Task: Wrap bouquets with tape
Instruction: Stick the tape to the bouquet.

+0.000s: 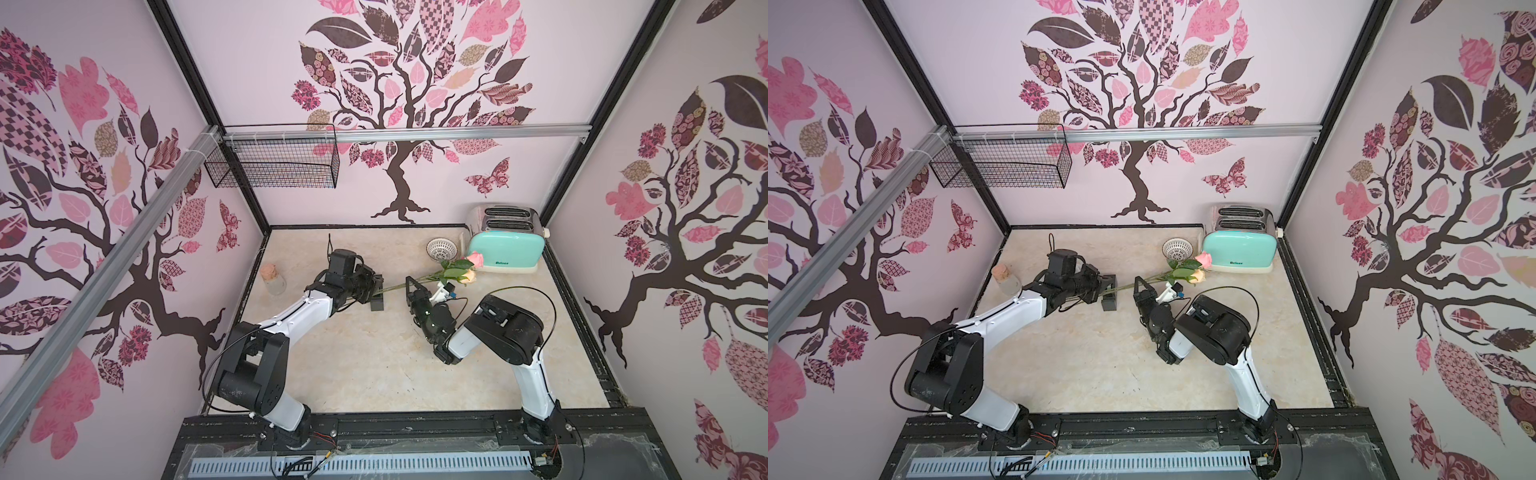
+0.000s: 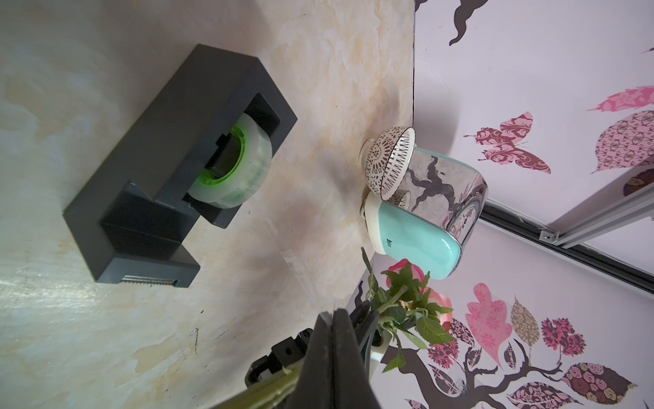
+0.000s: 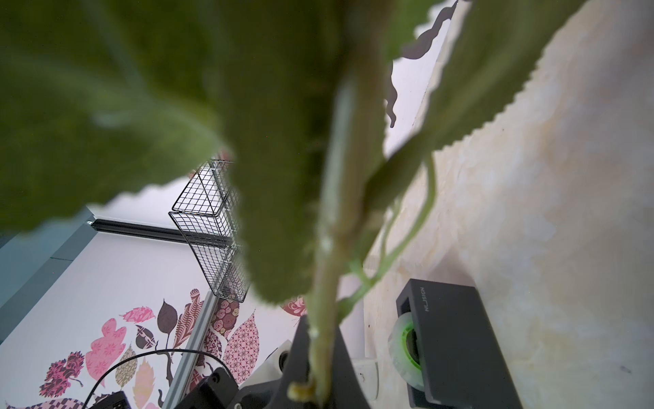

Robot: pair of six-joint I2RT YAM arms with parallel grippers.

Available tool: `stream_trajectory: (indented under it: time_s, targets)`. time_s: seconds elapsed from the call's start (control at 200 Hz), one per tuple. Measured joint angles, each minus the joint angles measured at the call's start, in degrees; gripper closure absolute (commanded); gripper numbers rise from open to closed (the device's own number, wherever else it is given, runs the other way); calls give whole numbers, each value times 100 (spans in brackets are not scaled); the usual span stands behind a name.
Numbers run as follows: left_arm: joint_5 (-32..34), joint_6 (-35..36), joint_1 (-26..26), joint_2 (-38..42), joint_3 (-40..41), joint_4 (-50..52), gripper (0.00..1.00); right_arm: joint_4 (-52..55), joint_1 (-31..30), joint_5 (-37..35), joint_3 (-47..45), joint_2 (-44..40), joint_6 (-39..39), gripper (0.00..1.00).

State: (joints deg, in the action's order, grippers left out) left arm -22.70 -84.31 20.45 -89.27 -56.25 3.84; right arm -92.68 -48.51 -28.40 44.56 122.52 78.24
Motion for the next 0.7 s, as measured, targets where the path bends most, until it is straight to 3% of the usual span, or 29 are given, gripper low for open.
stream_trajectory:
  time_s: [0.33, 0.695]
  targets:
    - [-55, -136, -2, 225, 33, -46, 100, -15, -245, -505, 531, 354, 118, 100]
    - [-129, -188, -17, 492, 385, -144, 100, -13, -249, -745, 531, 374, 131, 100]
